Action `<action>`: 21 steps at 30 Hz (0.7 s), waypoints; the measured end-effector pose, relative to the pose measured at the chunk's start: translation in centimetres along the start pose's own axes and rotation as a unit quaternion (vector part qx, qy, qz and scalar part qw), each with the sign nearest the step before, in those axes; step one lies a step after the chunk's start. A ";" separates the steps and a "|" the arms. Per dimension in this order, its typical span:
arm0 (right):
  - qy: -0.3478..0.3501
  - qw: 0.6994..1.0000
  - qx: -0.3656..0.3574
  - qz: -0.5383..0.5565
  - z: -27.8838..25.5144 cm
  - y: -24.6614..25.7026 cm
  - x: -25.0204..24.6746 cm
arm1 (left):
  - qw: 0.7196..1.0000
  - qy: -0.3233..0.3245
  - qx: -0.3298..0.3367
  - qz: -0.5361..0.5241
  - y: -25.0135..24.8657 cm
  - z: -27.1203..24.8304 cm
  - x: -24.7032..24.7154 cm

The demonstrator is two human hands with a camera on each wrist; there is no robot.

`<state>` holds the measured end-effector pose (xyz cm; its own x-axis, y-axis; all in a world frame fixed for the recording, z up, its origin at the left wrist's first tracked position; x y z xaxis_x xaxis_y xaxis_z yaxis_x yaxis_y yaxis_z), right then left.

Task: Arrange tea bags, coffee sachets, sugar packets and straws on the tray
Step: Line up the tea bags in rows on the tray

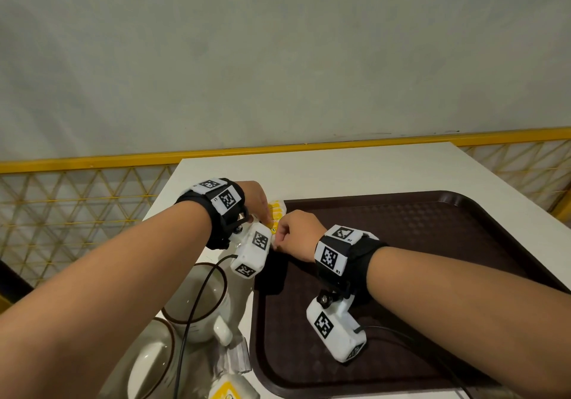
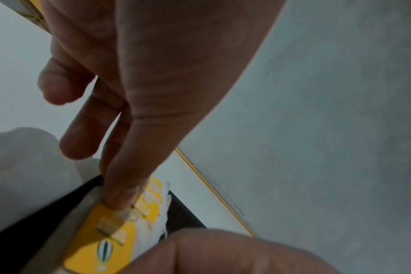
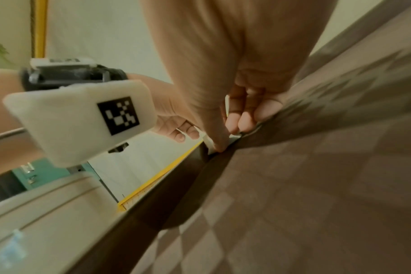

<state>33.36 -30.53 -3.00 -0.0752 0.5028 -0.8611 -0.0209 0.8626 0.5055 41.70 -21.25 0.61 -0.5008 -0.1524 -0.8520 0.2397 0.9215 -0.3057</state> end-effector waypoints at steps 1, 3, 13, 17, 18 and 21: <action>0.000 1.000 0.000 -0.006 0.0 0.0 0.1 | 1.000 -0.001 -0.001 0.006 0.0 0.0 0.0; -0.003 1.000 0.002 -0.007 0.1 0.1 0.1 | 1.000 -0.006 -0.003 0.019 -0.1 0.0 0.1; -0.001 1.000 0.001 0.029 -0.4 -0.3 0.0 | 0.996 -0.012 -0.013 0.083 -0.3 -0.5 -0.2; 0.000 1.000 0.001 0.030 -0.3 -0.3 0.0 | 0.994 -0.013 -0.017 0.103 -0.3 -0.8 -0.3; 0.000 1.000 0.002 0.030 -0.3 -0.4 0.0 | 0.993 -0.012 -0.017 0.114 -0.4 -0.9 -0.2; 0.001 0.999 0.008 0.034 -0.2 -0.5 0.1 | 0.992 -0.009 -0.008 0.129 -0.8 -0.8 0.1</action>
<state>33.15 -30.94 -3.35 -0.0783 0.5596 -0.8250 -0.0004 0.8276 0.5614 40.76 -21.71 1.12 -0.4092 0.0836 -0.9086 0.3448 0.9361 -0.0691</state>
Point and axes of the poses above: each hand's wrist, its own z-axis towards the middle knuckle, its own x-axis out of the palm, y = z × x, the point moved 4 cm from there along z, towards the middle knuckle, and after that the axes turned 4 degrees about -z, right-handed, at the moved point
